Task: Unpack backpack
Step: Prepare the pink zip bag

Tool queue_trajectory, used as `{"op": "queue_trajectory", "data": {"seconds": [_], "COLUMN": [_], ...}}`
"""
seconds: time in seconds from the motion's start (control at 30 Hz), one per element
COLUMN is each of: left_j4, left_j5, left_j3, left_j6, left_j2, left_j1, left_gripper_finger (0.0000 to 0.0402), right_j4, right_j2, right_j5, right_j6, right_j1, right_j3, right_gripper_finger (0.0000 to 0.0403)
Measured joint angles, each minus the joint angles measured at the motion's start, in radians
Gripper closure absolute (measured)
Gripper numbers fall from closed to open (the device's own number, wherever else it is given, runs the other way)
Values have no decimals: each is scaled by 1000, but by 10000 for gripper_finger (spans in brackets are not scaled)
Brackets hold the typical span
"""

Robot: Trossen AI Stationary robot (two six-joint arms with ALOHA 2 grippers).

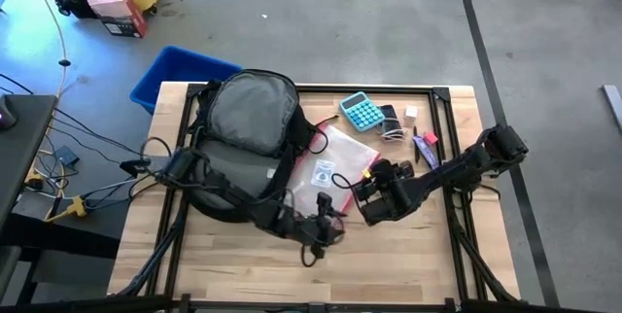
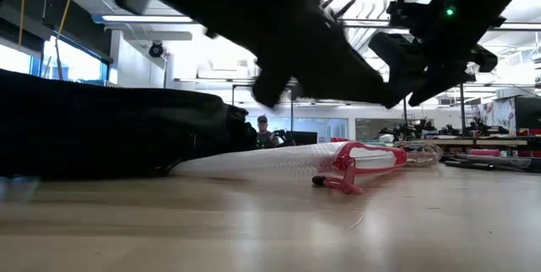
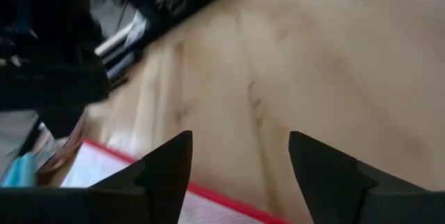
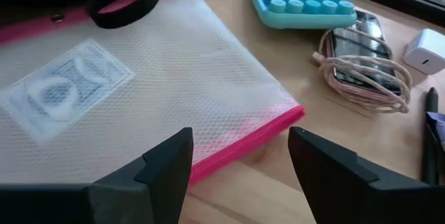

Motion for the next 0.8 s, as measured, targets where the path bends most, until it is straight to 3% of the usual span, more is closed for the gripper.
{"op": "queue_trajectory", "data": {"seconds": [0.17, 0.37, 0.57, 0.8], "left_j4": [-379, -717, -929, -1040], "left_j5": [-177, -180, -208, -202], "left_j3": [217, 401, 426, 426], "left_j6": [-107, -299, -445, -525], "left_j2": [107, 186, 163, 143], "left_j1": [2, 40, 56, 64], "left_gripper_finger": [177, 177, 224, 293], "right_j4": [-29, -38, -37, -41], "right_j2": [0, 0, 0, 0], "right_j5": [-20, -33, -47, -45], "right_j6": [-2, 4, 2, 1], "right_j1": [0, 1, 8, 27], "right_j3": [5, 5, 5, 5], "right_gripper_finger": [181, 181, 181, 181]}}
